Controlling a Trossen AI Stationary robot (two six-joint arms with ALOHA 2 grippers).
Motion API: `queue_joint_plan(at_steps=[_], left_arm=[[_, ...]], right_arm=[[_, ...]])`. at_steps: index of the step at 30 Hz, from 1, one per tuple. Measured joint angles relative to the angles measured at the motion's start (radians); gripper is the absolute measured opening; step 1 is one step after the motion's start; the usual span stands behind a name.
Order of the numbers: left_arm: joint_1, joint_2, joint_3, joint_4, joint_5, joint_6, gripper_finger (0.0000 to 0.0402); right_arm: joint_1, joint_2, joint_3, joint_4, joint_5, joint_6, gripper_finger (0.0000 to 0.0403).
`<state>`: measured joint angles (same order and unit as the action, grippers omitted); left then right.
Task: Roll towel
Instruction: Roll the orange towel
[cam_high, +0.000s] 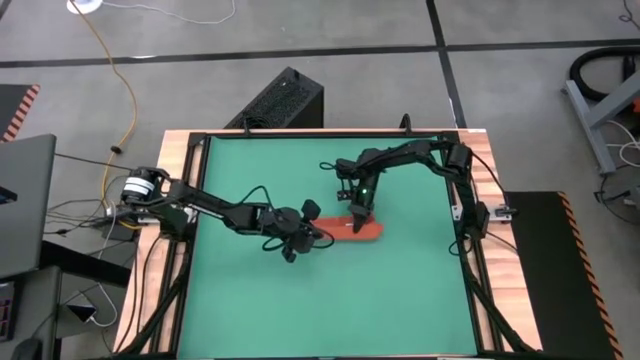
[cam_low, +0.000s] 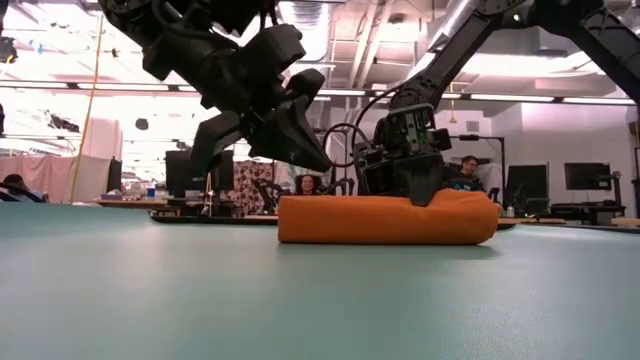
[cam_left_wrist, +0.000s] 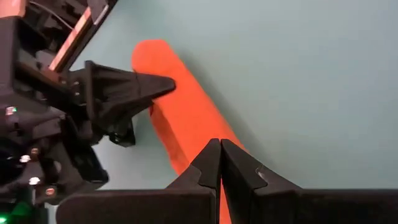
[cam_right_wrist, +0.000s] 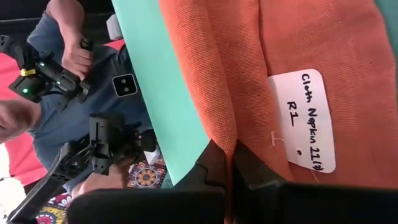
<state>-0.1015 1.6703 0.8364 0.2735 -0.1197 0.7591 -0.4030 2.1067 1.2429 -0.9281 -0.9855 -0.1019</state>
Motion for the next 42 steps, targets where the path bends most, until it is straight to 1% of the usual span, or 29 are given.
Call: queue_joint_plan(at_steps=[7,9,13,17,20,23,26,28,32,37,42], left_arm=[[0.028,0.019,-0.006,-0.012,0.012,-0.001,0.0],[0.034,0.05,-0.001,0.008,0.039,-0.003,0.0],[0.033,0.112,0.007,0.018,-0.027,0.03,0.0],[0.038,0.147,0.009,0.038,-0.049,0.044,0.0],[0.056,0.157,0.009,0.028,-0.06,0.006,0.0],[0.087,0.164,0.011,0.005,-0.033,-0.047,0.0],[0.11,0.164,0.011,-0.023,0.022,-0.083,0.0],[0.122,0.164,0.011,-0.031,0.03,-0.103,0.0],[0.143,0.164,0.011,-0.039,0.066,-0.12,0.0],[0.159,0.164,0.011,-0.05,0.093,-0.144,0.0],[0.174,0.164,0.01,-0.07,0.122,-0.161,0.0]], right_arm=[[0.001,0.006,0.027,-0.014,0.002,0.032,0.0009],[0.001,0.006,0.033,-0.014,0.003,0.049,0.0009],[0.001,0.007,0.043,-0.02,0.003,0.053,0.0009],[0.001,0.007,0.047,-0.033,-0.004,0.053,0.0009],[0.003,0.007,0.047,-0.041,-0.001,0.052,0.0009],[0.006,0.007,0.047,-0.035,0.027,0.058,0.0018],[0.006,0.007,0.047,-0.013,0.083,0.065,0.0041],[0.007,0.007,0.046,0.0,0.108,0.07,0.0056],[0.006,0.007,0.051,0.02,0.119,0.087,0.0081],[-0.006,-0.016,0.069,0.013,0.159,0.072,0.0106],[-0.032,-0.066,0.075,0.004,0.322,0.049,0.0112]])
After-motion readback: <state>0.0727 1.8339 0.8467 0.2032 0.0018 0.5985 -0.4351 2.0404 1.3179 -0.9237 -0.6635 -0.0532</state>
